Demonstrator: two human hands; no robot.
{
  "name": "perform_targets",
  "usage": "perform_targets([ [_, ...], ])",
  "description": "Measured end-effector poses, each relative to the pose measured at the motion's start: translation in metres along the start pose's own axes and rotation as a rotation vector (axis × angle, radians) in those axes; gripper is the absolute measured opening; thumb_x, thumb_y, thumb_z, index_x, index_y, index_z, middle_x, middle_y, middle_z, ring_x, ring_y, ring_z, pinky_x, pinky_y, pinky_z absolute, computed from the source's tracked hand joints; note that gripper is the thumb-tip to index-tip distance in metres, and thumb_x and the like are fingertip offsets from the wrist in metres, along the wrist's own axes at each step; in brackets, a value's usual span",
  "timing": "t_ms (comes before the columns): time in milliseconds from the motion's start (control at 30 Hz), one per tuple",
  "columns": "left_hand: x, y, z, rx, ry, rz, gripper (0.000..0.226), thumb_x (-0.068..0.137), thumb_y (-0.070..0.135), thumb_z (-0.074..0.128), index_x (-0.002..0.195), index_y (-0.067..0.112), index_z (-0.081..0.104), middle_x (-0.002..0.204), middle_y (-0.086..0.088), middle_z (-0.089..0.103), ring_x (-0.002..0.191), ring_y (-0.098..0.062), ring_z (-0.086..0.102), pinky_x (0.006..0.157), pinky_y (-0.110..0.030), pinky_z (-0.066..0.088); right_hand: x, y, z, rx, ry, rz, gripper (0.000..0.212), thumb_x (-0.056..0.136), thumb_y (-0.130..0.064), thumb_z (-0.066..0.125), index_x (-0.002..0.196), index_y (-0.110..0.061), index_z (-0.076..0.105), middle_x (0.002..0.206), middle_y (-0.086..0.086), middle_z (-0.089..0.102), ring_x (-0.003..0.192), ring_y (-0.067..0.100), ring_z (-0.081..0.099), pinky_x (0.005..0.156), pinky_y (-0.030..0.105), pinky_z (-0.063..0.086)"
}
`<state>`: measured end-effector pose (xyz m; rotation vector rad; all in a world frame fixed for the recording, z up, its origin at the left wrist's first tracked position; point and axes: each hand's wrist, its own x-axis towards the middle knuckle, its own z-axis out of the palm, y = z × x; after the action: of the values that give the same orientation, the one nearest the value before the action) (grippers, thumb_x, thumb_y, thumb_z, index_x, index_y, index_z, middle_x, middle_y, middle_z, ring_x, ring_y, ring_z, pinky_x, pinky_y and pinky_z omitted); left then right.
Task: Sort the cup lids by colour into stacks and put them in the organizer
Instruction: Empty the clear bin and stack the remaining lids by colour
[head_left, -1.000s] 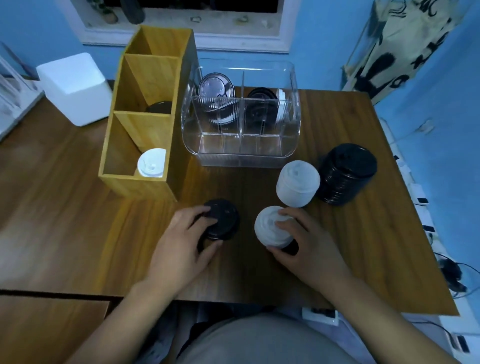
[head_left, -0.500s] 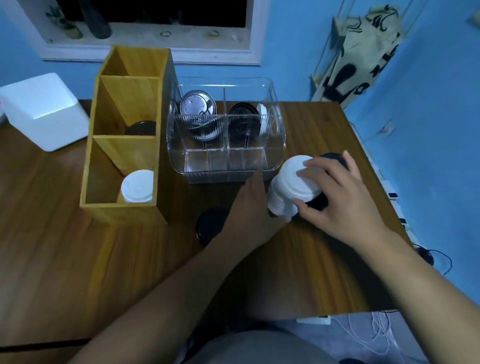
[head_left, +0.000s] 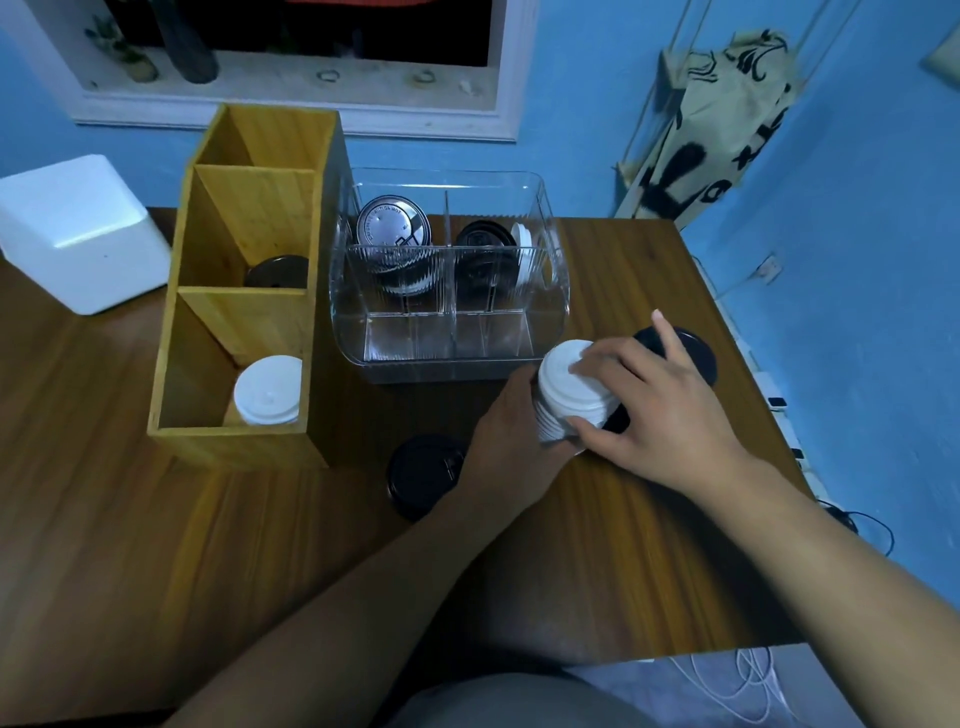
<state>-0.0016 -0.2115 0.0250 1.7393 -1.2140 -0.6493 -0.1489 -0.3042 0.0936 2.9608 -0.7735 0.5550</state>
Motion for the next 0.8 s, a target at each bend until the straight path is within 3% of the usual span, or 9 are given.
perform_targets([
  [133,-0.004,-0.001,-0.002,0.008,-0.018,-0.041,0.091,0.076,0.032,0.090,0.148,0.016,0.037,0.141,0.003,0.052,0.123,-0.002,0.048,0.099,-0.016,0.038,-0.002,0.002,0.005,-0.064,-0.034,-0.026,0.043,0.087,-0.049,0.070,0.116,-0.016,0.069,0.116,-0.001,0.066,0.112,0.020,0.066,0.124,0.058,0.011],
  [233,0.000,0.005,-0.002,0.057,-0.076,-0.054,0.083,0.087,0.018,0.081,0.152,0.004,0.032,0.148,-0.008,0.046,0.138,-0.016,0.043,0.112,-0.022,0.032,-0.003,0.004,0.006,-0.102,-0.030,-0.066,0.040,0.088,-0.049,0.071,0.111,-0.016,0.072,0.111,-0.001,0.069,0.123,0.020,0.062,0.123,0.061,0.012],
  [333,0.000,0.000,-0.002,0.094,-0.054,-0.060,0.081,0.084,0.024,0.083,0.151,0.013,0.038,0.145,0.004,0.048,0.133,-0.008,0.045,0.112,-0.020,0.033,-0.008,0.003,0.010,-0.099,-0.010,-0.098,0.039,0.090,-0.046,0.070,0.112,-0.014,0.074,0.111,0.001,0.070,0.122,0.020,0.062,0.121,0.062,0.017],
  [500,0.000,0.007,-0.003,0.180,-0.129,-0.060,0.077,0.093,0.015,0.074,0.154,0.002,0.029,0.156,-0.014,0.040,0.145,-0.025,0.038,0.117,-0.025,0.025,-0.022,-0.003,0.021,-0.119,0.055,-0.090,0.036,0.091,-0.036,0.072,0.116,-0.010,0.073,0.117,0.006,0.070,0.123,0.023,0.063,0.120,0.061,0.023],
  [567,-0.001,0.012,-0.008,0.192,-0.129,-0.060,0.076,0.091,0.013,0.074,0.154,0.006,0.031,0.153,-0.012,0.044,0.140,-0.027,0.043,0.112,-0.026,0.033,-0.023,-0.004,0.022,-0.138,0.052,-0.085,0.035,0.093,-0.036,0.070,0.117,-0.011,0.072,0.119,0.005,0.070,0.125,0.023,0.062,0.120,0.060,0.022],
  [633,-0.004,0.012,-0.017,0.223,-0.122,-0.018,0.082,0.087,0.021,0.078,0.154,0.011,0.032,0.152,-0.009,0.046,0.137,-0.025,0.046,0.110,-0.028,0.036,-0.023,-0.005,0.019,-0.164,0.046,-0.084,0.036,0.094,-0.039,0.069,0.119,-0.012,0.071,0.120,0.004,0.070,0.127,0.024,0.060,0.120,0.060,0.023],
  [733,-0.020,0.016,-0.044,0.311,-0.117,0.035,0.091,0.086,0.035,0.079,0.158,0.019,0.026,0.160,0.000,0.034,0.146,-0.018,0.034,0.110,-0.018,0.019,-0.018,-0.007,0.010,-0.209,-0.002,-0.053,0.040,0.095,-0.045,0.062,0.122,-0.016,0.071,0.122,0.002,0.071,0.131,0.025,0.056,0.122,0.057,0.019],
  [800,-0.040,0.006,-0.070,0.434,-0.084,0.038,0.093,0.086,0.048,0.076,0.158,0.030,0.022,0.163,0.011,0.028,0.148,-0.009,0.026,0.111,-0.020,0.015,-0.016,-0.009,0.004,-0.220,-0.030,-0.011,0.045,0.096,-0.050,0.059,0.124,-0.018,0.070,0.124,0.000,0.070,0.133,0.024,0.054,0.123,0.055,0.016],
])
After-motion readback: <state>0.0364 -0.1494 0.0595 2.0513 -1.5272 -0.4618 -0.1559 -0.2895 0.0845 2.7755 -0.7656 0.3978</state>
